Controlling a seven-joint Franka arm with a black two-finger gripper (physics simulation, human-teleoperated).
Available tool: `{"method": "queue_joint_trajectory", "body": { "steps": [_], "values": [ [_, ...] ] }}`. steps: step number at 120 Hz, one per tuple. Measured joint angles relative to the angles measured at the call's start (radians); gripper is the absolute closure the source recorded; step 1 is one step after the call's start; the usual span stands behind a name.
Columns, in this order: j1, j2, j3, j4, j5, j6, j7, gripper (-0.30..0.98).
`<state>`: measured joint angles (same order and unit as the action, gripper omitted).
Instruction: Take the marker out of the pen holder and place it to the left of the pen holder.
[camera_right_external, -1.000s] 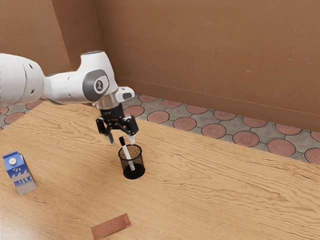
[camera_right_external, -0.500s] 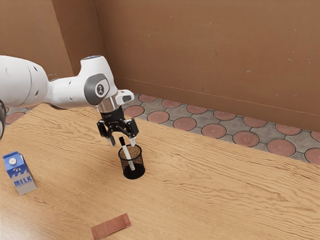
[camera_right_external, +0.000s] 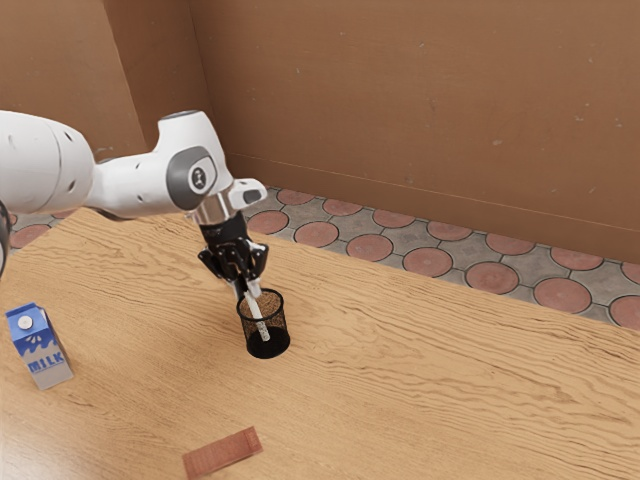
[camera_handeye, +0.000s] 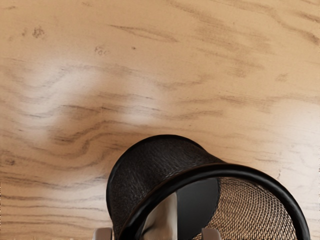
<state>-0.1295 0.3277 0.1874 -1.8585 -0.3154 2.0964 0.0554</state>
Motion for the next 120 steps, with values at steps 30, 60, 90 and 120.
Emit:
{"method": "queue_joint_trajectory", "body": {
  "steps": [30,60,90,120],
  "values": [
    [0.001,-0.009,0.004,-0.004,0.009,-0.008,-0.002,0.74],
    [-0.007,-0.128,0.005,-0.062,0.029,-0.037,-0.014,0.77],
    [0.009,-0.346,0.009,-0.105,0.113,-0.105,-0.028,0.78],
    [0.068,-0.341,0.043,-0.174,0.153,-0.183,-0.035,0.79]
  ]
}}
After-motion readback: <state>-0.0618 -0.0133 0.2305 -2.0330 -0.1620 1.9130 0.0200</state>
